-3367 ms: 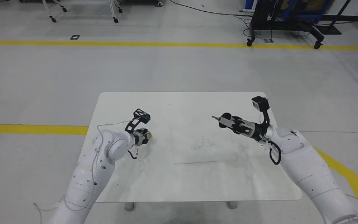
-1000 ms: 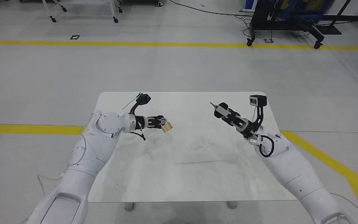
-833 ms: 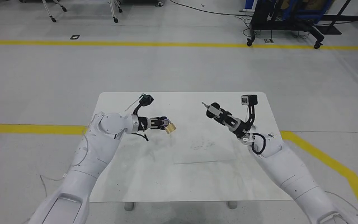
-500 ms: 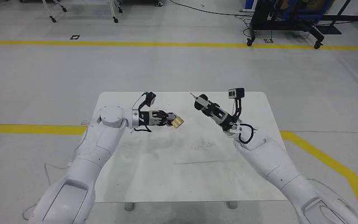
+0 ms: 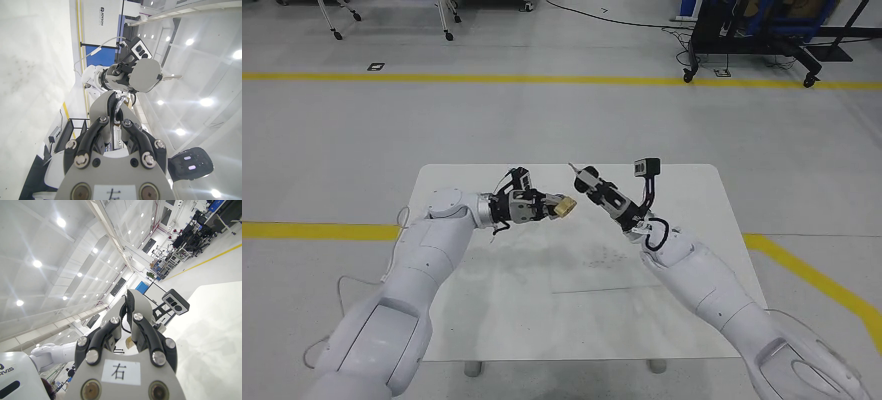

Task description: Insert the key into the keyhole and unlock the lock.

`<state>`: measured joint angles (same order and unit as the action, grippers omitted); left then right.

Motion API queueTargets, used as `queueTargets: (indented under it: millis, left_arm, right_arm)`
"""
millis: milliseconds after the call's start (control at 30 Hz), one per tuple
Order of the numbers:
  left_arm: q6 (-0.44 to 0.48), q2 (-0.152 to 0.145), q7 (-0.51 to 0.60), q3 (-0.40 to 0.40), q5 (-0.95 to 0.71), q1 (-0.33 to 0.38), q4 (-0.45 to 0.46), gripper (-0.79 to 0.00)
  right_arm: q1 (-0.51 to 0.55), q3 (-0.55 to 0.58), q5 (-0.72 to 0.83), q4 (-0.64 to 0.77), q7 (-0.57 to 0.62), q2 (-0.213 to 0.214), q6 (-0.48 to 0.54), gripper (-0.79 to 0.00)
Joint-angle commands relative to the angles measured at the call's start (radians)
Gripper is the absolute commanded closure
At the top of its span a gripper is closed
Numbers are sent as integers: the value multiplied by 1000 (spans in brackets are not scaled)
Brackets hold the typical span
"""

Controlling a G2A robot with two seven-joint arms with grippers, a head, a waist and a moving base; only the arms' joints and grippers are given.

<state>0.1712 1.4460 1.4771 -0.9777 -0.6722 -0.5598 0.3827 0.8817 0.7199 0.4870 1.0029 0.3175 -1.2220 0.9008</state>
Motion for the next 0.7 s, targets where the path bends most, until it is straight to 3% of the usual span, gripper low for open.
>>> queueTargets:
  millis: [0, 300, 667]
  left_arm:
    - [3, 8, 8, 3, -10, 7, -21, 0]
    - [12, 26, 5, -5, -33, 39, -95, 0]
    - [28, 34, -20, 12, 25, 68, -99, 0]
  right_arm:
    - [-3, 2, 3, -10, 12, -5, 3, 0]
    - [-6, 0, 2, -9, 99, -27, -2, 0]
    - [9, 43, 29, 5, 126, -25, 18, 0]
